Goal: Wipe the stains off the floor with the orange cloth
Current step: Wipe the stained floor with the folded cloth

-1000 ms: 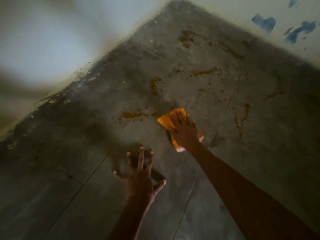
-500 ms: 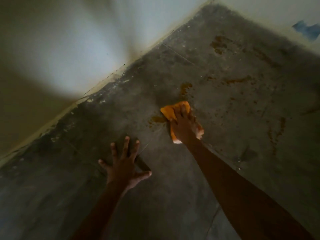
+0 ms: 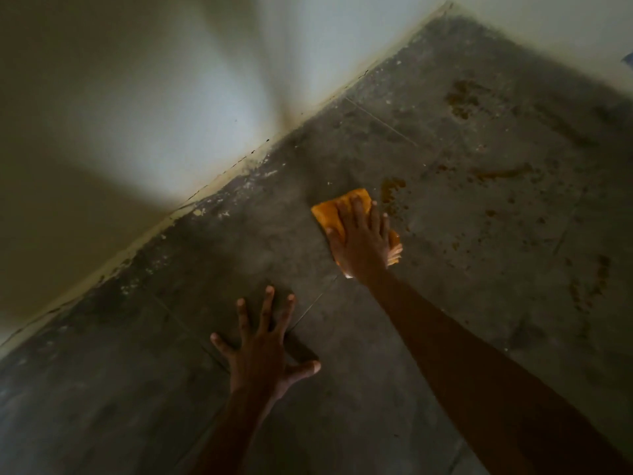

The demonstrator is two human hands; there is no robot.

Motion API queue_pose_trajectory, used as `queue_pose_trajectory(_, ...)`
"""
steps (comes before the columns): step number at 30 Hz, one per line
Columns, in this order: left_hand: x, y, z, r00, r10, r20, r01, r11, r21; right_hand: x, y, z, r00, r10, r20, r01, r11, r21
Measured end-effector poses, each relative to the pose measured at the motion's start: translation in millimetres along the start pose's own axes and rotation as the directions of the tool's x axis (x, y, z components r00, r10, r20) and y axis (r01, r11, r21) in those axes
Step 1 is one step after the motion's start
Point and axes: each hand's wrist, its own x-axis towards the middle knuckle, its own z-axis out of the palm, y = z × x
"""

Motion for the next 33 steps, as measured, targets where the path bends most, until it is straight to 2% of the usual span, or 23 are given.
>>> queue_pose_trajectory(1,0.4,0.1,-1.1,1.0,-0.003,0.005,0.003,1.0,-0.008,-5.8,-16.1,4.2,1.0,0.007,0.012,-0.008,1.0,0.023)
queue_pose_trajectory(3,0.7,2.4,-2.0,1.0,-0.027,0.004,0.027,0.999,-0.038,-50.4,-22.2,8.7,0.98,-0.189,0.054,0.19,0.982,-0.011)
queue_pose_trajectory(5,3.2,8.0,-6.9,0.997,-0.071,0.009,0.071,0.995,-0.066,-94.0,9.1,0.7,0.917,-0.39,0.083,0.393,0.919,-0.029)
queue_pose_trajectory(6,5.2,11.1,-8.5,0.995,-0.095,0.021,0.096,0.992,-0.084,-98.5,33.4,-1.7,0.903,-0.427,0.057,0.43,0.9,-0.072)
queue_pose_trajectory(8,9.9,16.9,-9.2,0.992,-0.119,0.028,0.121,0.988,-0.091,-71.2,79.9,-8.2,0.948,-0.318,-0.012,0.315,0.943,-0.11)
queue_pose_trajectory(10,12.3,20.6,-10.4,0.99,-0.135,0.028,0.136,0.988,-0.074,-26.0,101.0,-10.3,0.996,-0.035,-0.084,0.027,0.996,-0.088)
queue_pose_trajectory(11,14.2,23.1,-10.3,0.989,-0.145,0.005,0.145,0.986,-0.077,-13.6,100.6,-9.7,0.993,0.087,-0.085,-0.094,0.992,-0.082)
queue_pose_trajectory(12,20.6,30.7,-8.4,0.988,-0.147,-0.047,0.142,0.986,-0.09,-7.7,100.6,-6.7,0.985,0.14,-0.099,-0.148,0.985,-0.087)
queue_pose_trajectory(15,59.2,68.5,-21.6,0.99,-0.041,-0.137,0.024,0.992,-0.126,-7.7,98.6,-7.6,0.994,0.083,-0.07,-0.087,0.995,-0.05)
queue_pose_trajectory(16,78.7,84.1,-27.2,0.991,0.015,-0.131,-0.029,0.994,-0.107,-9.9,100.3,-9.1,0.996,0.063,-0.058,-0.066,0.996,-0.055)
queue_pose_trajectory(18,113.3,115.9,-41.6,0.996,0.087,-0.03,-0.088,0.995,-0.052,-5.3,102.7,-10.8,0.995,0.079,-0.061,-0.083,0.994,-0.075)
queue_pose_trajectory(20,130.3,133.0,-45.9,0.996,0.074,0.046,-0.075,0.997,0.01,17.3,106.2,-13.4,0.997,0.069,-0.033,-0.071,0.996,-0.057)
queue_pose_trajectory(22,132.2,137.3,-42.5,0.998,0.058,0.021,-0.058,0.998,0.022,54.4,113.4,-17.0,0.998,0.058,-0.037,-0.06,0.997,-0.057)
queue_pose_trajectory(25,134.0,140.6,-38.7,0.999,0.041,0.017,-0.042,0.999,0.02,117.3,120.9,-22.2,0.993,0.118,-0.009,-0.118,0.993,-0.011)
queue_pose_trajectory(27,136.3,145.0,-37.5,1.0,0.023,0.017,-0.024,0.999,0.035,129.7,108.5,-19.5,0.991,0.137,-0.004,-0.137,0.991,-0.004)
queue_pose_trajectory(29,137.1,146.5,-35.6,1.0,0.024,0.006,-0.025,0.999,0.024,103.5,101.0,-17.1,0.999,-0.037,-0.006,0.037,0.998,-0.041)
queue_pose_trajectory(31,135.6,147.2,-36.2,1.0,0.02,-0.002,-0.02,1.0,0.011,52.6,123.5,-22.3,0.966,-0.256,0.045,0.259,0.959,-0.116)
queue_pose_trajectory(32,135.5,147.9,-38.0,1.0,0.017,-0.002,-0.017,1.0,0.012,30.2,146.3,-28.5,0.96,-0.267,0.081,0.275,0.953,-0.123)
queue_pose_trajectory(33,135.0,148.0,-38.1,1.0,0.016,0.001,-0.016,1.0,0.01,16.9,171.1,-35.9,0.972,-0.213,0.096,0.223,0.968,-0.116)
